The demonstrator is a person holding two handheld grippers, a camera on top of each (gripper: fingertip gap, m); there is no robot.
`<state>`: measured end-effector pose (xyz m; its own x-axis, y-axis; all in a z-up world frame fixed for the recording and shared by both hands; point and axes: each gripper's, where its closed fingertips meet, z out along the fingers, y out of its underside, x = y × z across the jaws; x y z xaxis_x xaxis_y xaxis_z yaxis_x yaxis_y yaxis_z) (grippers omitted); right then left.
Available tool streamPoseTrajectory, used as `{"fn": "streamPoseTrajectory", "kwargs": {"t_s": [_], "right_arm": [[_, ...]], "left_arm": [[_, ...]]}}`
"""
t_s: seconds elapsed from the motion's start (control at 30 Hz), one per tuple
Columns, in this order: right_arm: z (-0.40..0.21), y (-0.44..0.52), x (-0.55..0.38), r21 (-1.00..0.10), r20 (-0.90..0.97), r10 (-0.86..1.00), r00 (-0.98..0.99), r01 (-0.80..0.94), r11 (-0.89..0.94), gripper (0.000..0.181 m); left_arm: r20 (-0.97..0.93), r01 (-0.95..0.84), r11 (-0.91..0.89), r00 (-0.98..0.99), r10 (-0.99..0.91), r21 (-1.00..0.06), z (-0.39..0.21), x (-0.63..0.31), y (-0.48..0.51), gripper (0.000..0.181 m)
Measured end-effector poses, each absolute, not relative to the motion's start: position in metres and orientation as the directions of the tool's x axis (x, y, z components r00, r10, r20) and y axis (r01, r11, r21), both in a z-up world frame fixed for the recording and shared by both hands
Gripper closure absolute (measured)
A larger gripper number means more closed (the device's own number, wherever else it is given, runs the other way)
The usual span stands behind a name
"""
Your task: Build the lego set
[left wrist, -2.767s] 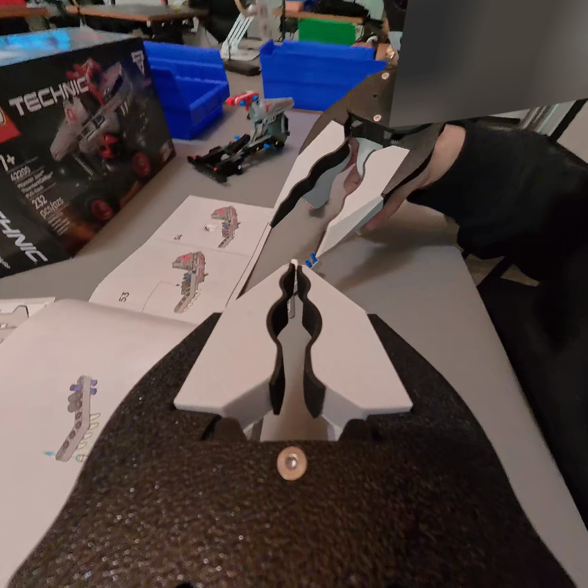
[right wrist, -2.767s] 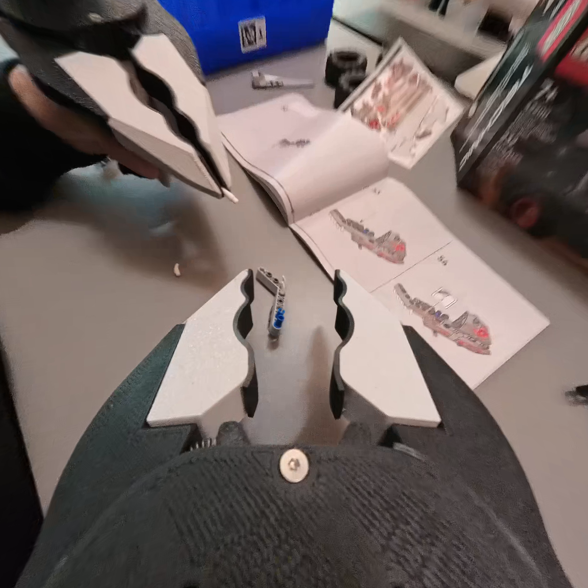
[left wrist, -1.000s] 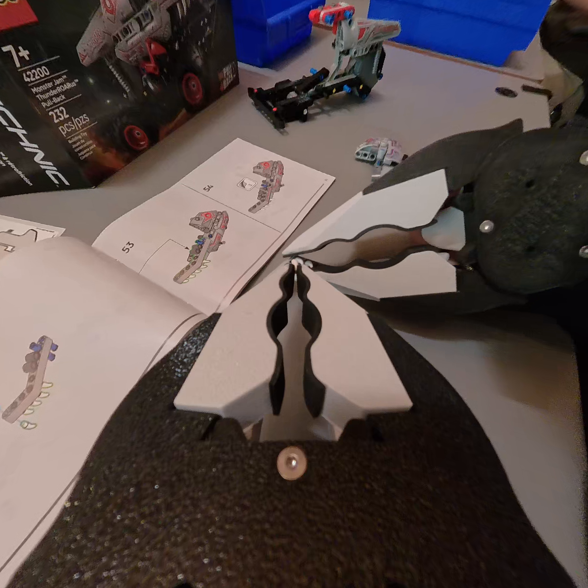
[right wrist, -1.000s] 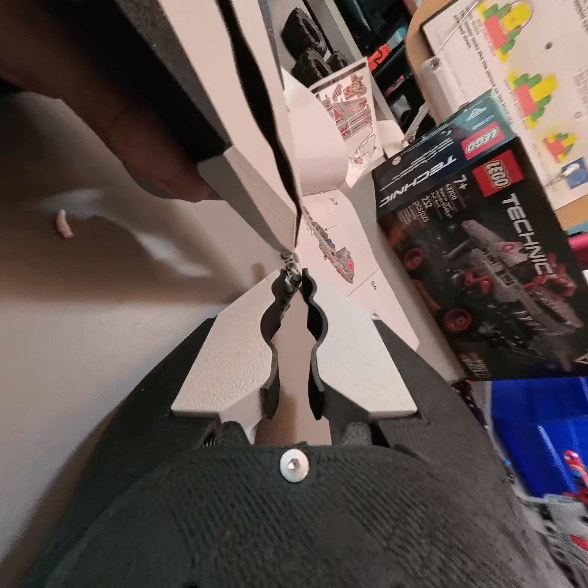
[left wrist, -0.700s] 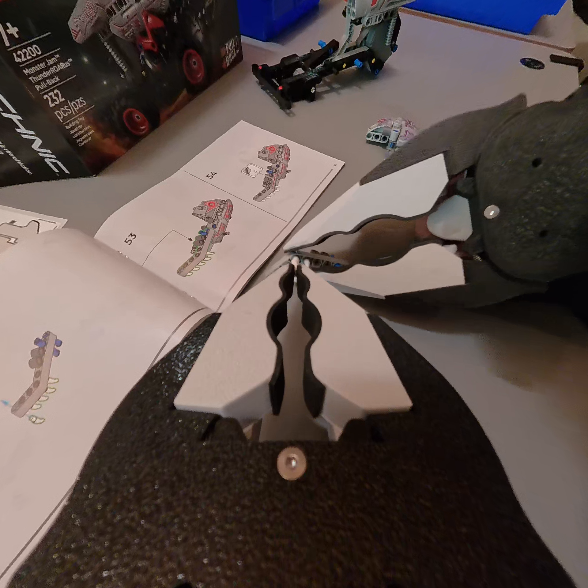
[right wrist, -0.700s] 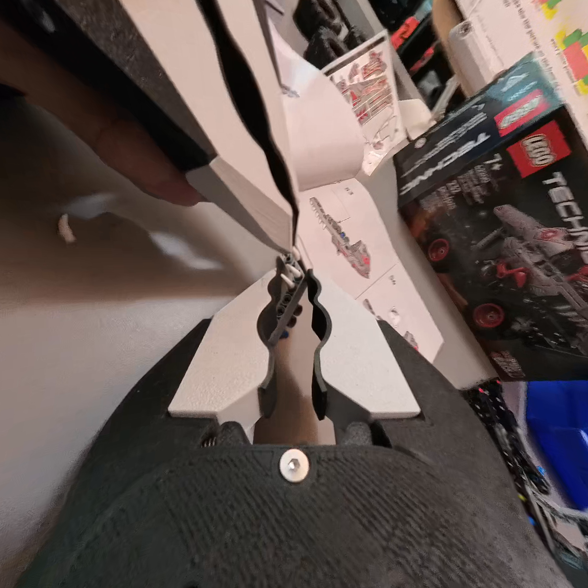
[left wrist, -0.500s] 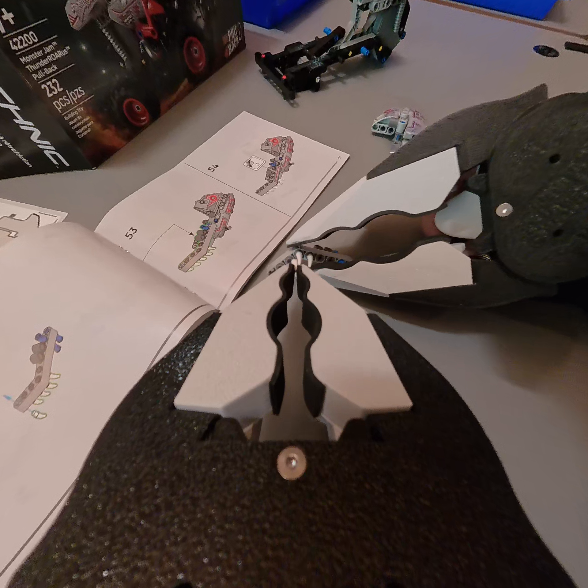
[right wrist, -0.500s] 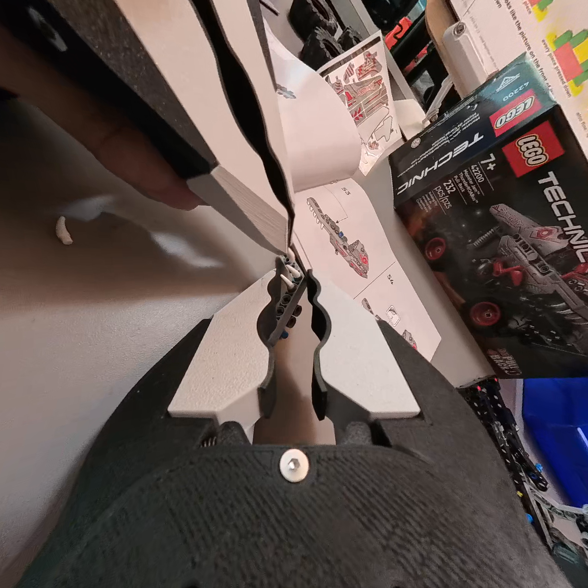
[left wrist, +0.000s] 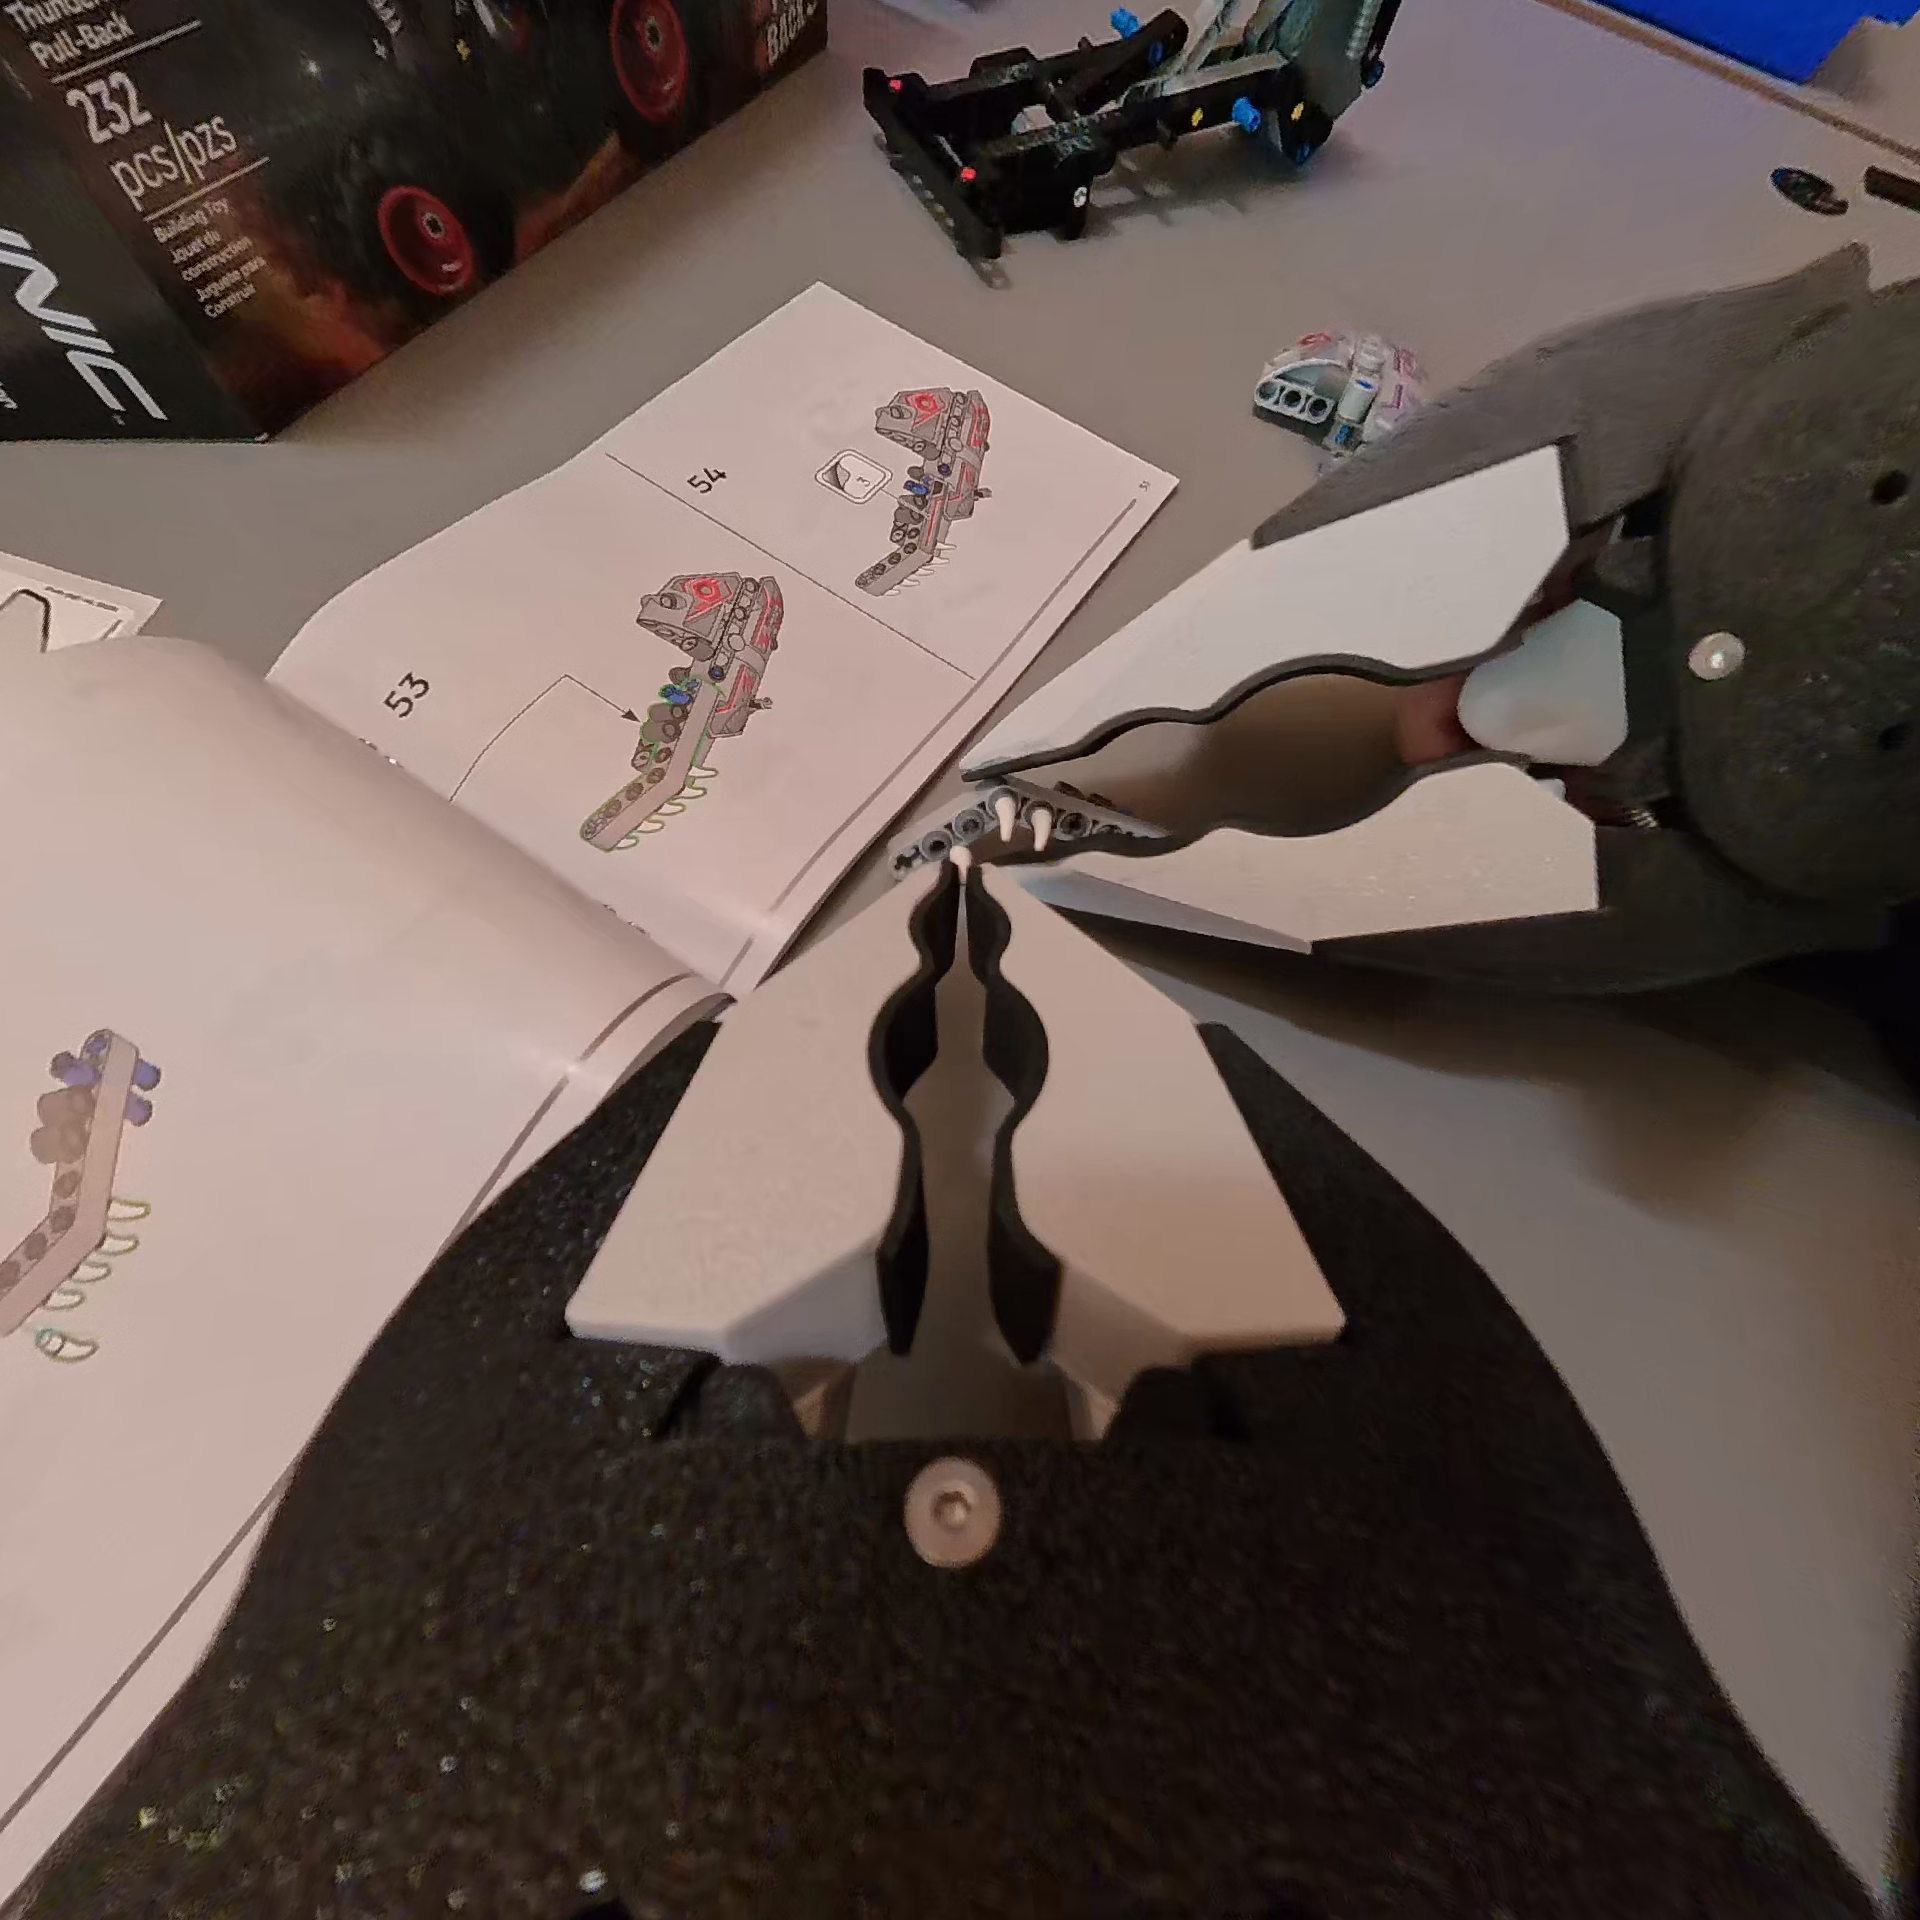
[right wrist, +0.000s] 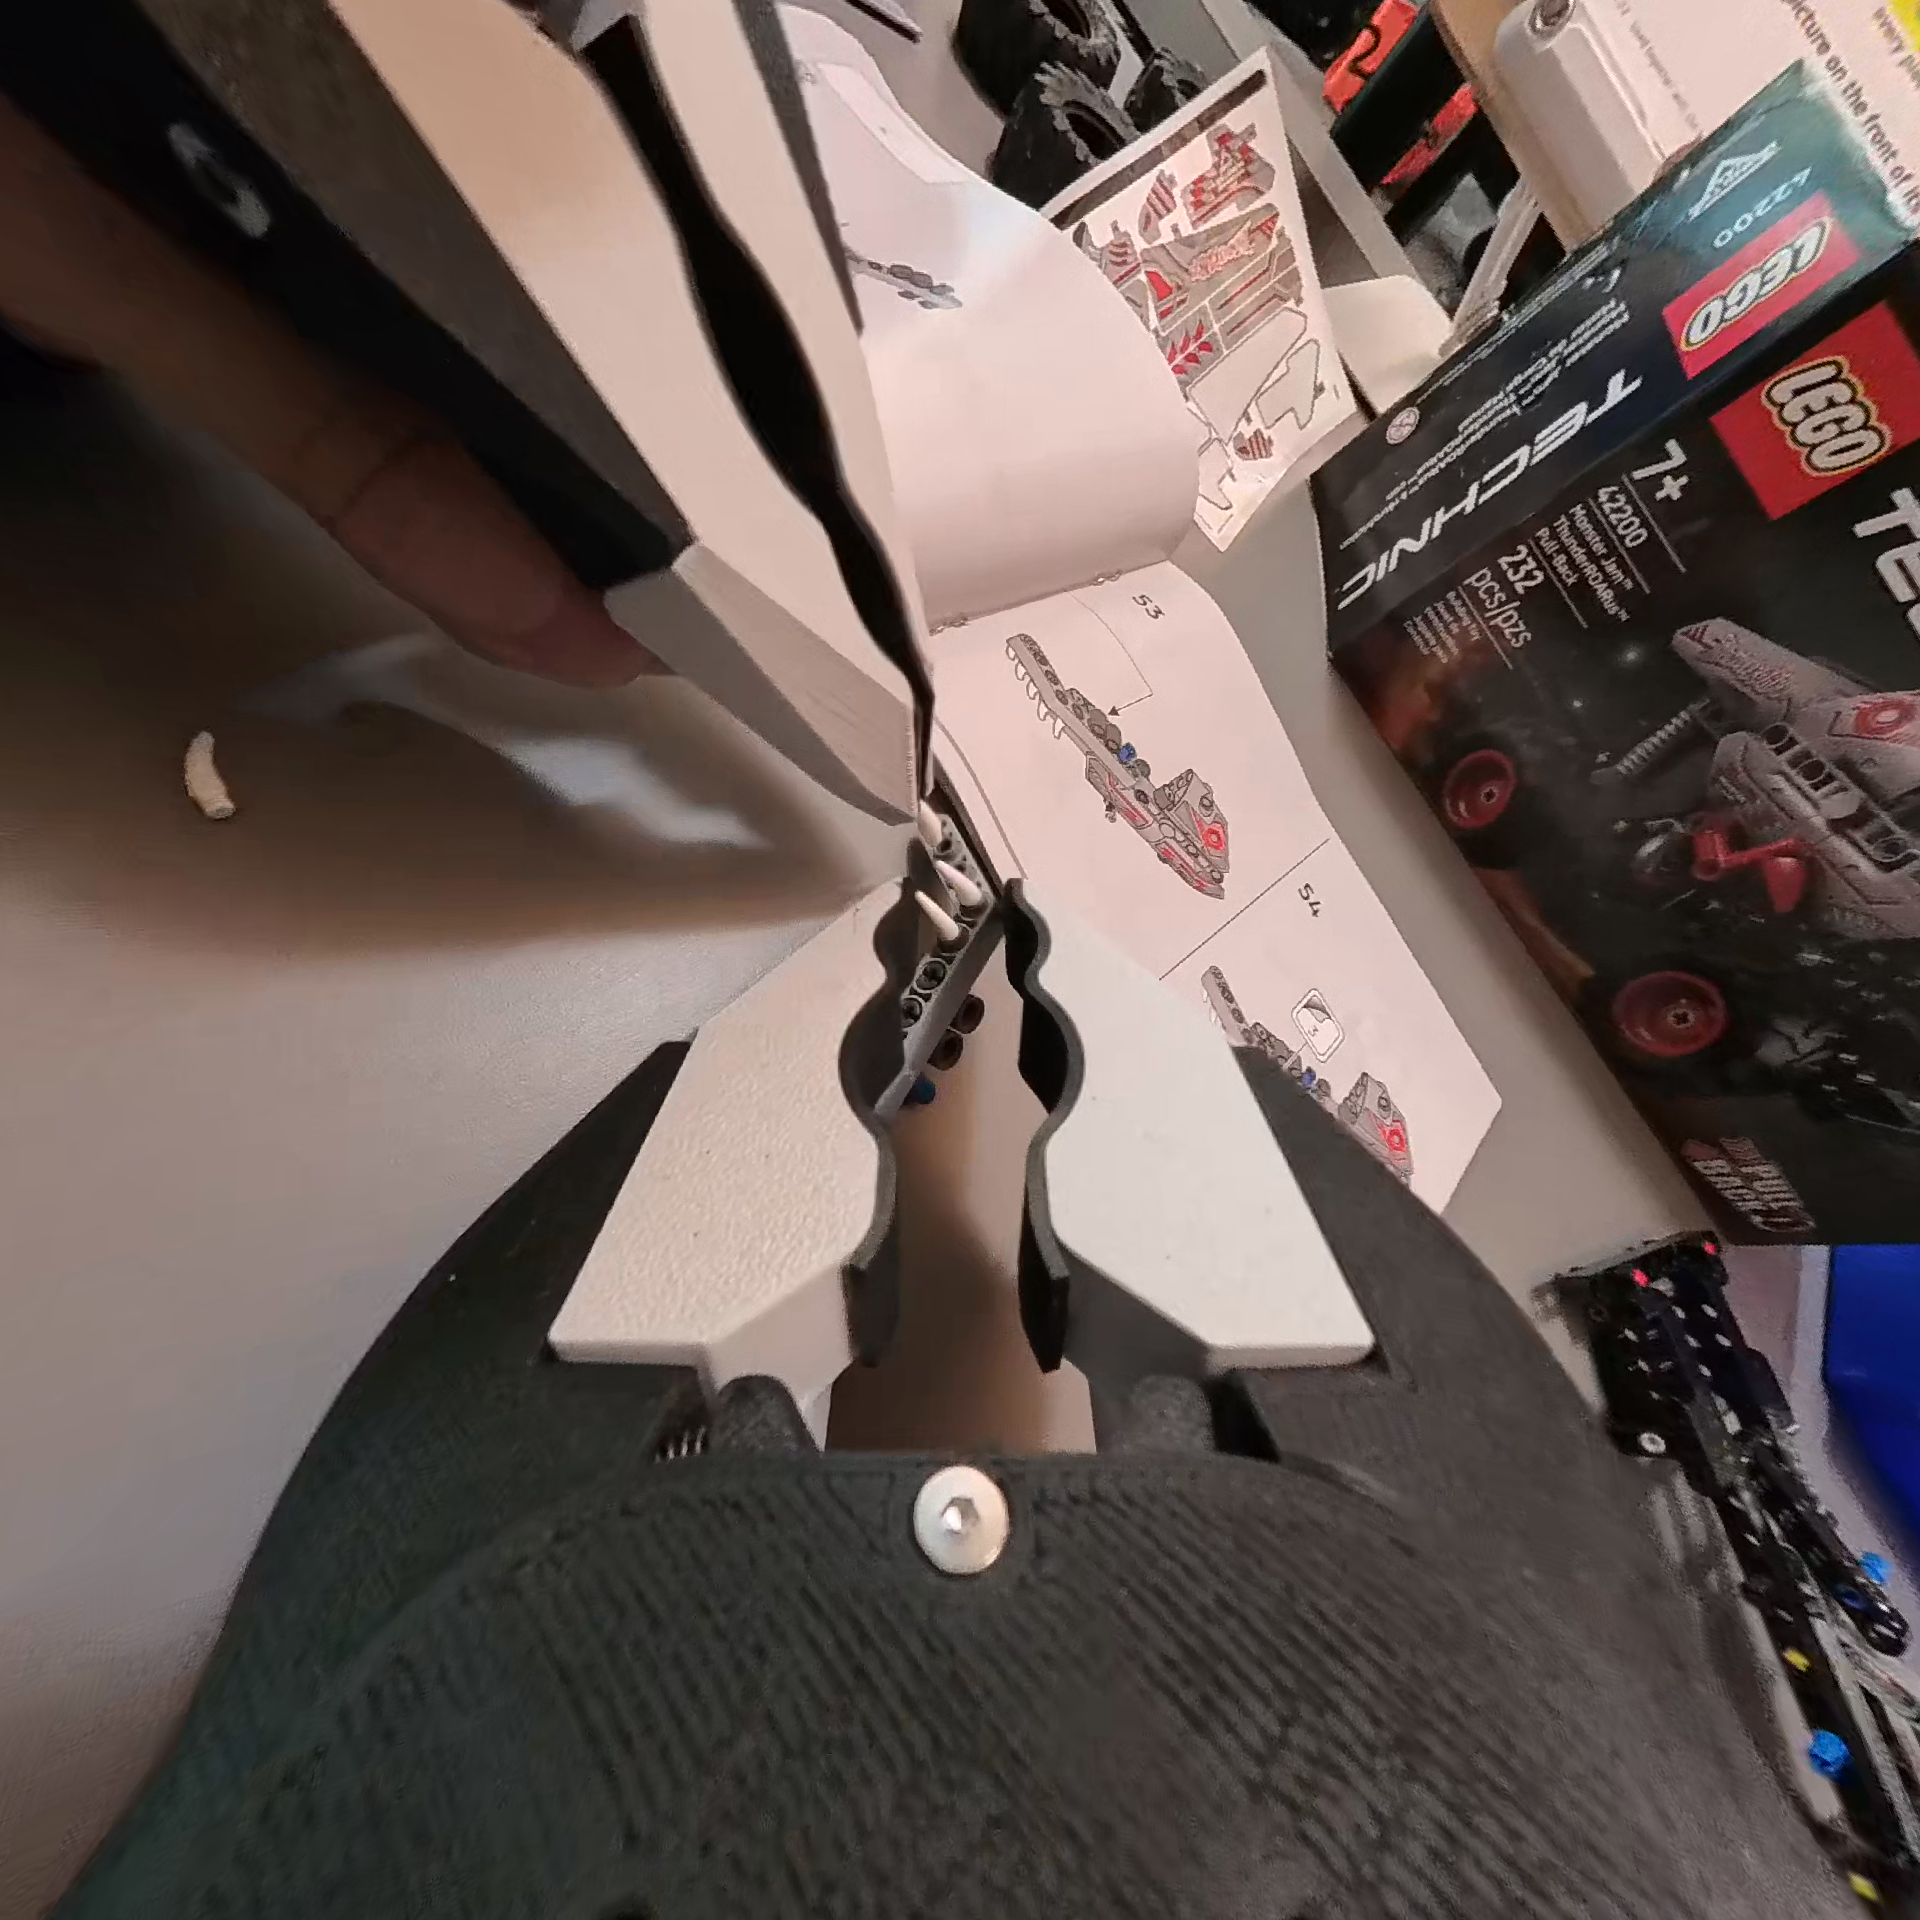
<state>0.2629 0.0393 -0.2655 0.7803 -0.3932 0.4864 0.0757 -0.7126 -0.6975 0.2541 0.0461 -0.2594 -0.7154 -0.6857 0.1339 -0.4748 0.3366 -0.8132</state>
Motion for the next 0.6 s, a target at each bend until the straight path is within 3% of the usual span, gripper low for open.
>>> {"fn": "streamPoseTrajectory", "kwargs": {"t_s": [0.6], "right_arm": [[-0.2631, 0.0414, 0.2567, -0.649, 0.597, -0.345, 0.725, 0.183, -0.738, 0.170]], "left_arm": [[0.141, -0.478, 0.352, -0.731, -0.668, -0.805, -0.2617, 0.2526, 0.0421, 0.181]]}}
